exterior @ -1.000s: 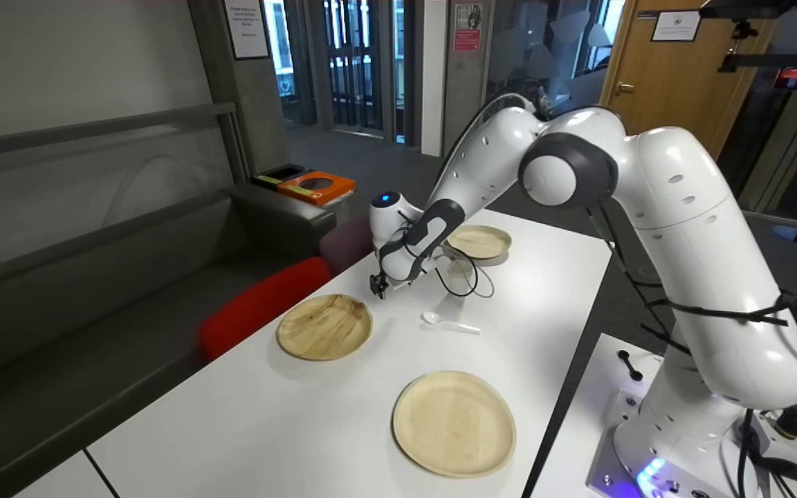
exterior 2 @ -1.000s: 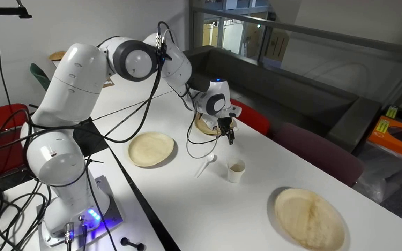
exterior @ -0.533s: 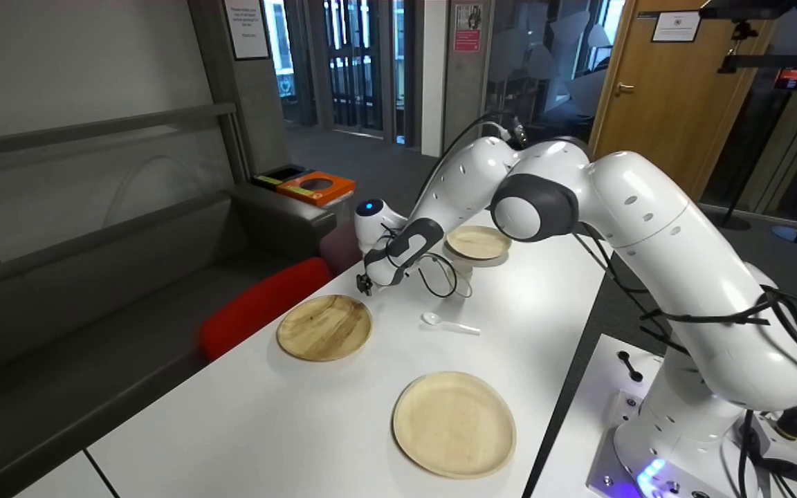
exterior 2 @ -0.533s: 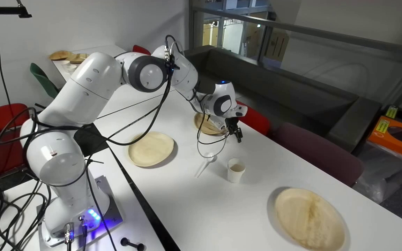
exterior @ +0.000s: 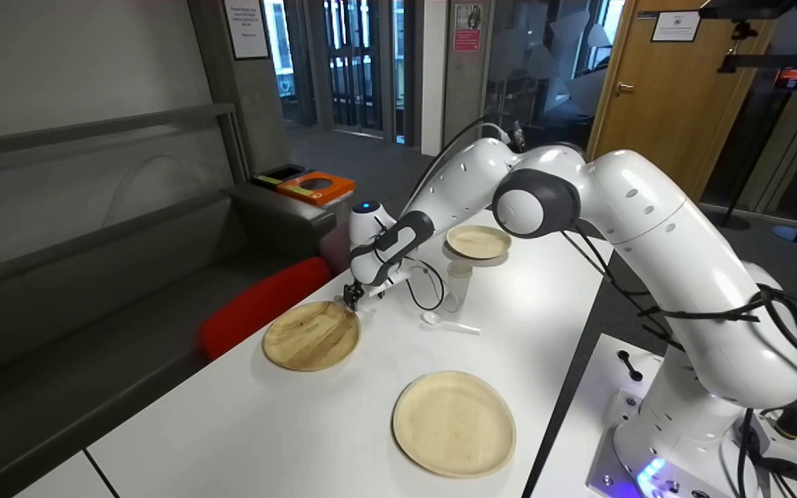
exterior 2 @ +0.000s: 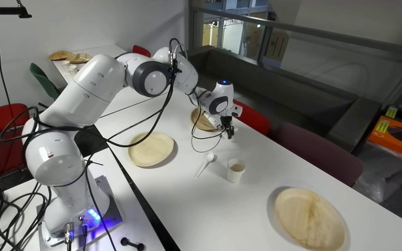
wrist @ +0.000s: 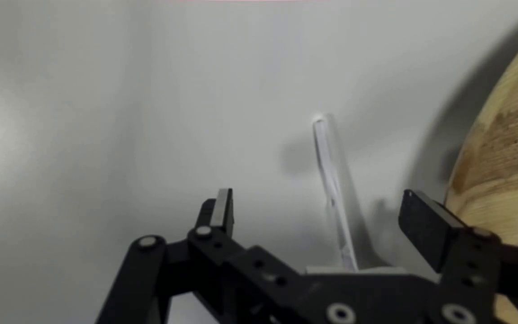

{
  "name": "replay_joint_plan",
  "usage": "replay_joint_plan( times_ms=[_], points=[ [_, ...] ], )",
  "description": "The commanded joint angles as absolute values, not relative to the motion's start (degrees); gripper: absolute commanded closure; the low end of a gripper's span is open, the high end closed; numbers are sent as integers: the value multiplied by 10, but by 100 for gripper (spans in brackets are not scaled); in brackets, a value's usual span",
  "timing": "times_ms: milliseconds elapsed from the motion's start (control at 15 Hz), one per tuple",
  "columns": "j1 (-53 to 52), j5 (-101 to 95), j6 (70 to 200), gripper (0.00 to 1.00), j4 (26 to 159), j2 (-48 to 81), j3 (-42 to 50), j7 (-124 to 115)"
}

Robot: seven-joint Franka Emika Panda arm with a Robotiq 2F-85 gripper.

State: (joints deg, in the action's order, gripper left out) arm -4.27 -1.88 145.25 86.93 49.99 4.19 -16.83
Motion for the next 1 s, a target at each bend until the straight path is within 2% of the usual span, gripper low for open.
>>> replay_joint_plan(
  times_ms=[0,200,267,533,933],
  points=[
    [-19,13,1412,0,867,481,15,-124],
    [-18,17,1405,1,858,486,19,-127],
    [-18,16,1406,22,857,488,23,-130],
    [-14,17,1401,45,854,490,27,-134],
    [-9,21,1384,90,853,493,27,-139]
  ],
)
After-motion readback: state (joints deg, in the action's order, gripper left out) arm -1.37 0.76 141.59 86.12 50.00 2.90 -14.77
